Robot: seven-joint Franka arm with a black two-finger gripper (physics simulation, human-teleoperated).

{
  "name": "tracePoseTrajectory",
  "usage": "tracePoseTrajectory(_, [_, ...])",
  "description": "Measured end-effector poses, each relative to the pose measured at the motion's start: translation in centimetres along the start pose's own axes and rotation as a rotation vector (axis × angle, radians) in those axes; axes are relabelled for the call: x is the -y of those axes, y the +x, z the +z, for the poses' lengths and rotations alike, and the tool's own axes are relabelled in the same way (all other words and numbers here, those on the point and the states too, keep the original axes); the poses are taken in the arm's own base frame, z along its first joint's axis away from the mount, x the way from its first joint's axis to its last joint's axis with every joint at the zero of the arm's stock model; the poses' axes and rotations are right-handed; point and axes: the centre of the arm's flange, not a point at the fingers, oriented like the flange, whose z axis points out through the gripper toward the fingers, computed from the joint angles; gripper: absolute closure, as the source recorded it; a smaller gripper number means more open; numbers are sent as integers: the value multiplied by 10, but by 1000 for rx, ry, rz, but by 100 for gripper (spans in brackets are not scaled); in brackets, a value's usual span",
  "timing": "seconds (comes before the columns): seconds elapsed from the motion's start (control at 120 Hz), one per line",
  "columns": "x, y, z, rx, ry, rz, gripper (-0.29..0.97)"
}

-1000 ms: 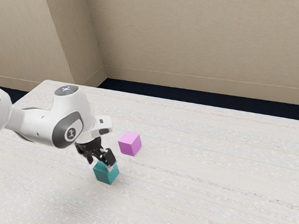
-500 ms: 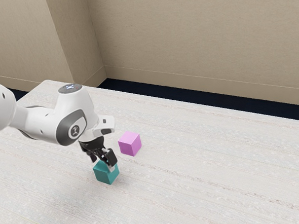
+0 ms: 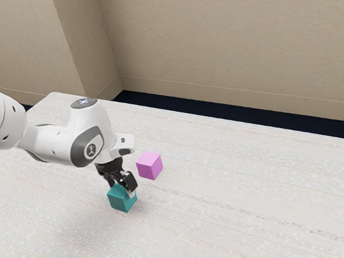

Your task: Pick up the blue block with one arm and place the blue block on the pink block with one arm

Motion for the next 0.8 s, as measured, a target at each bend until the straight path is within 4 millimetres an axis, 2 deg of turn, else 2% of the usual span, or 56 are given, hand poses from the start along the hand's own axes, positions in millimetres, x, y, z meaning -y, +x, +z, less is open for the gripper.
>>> tracePoseTrajectory(0.8, [0, -4, 17, 61, -15, -55, 0])
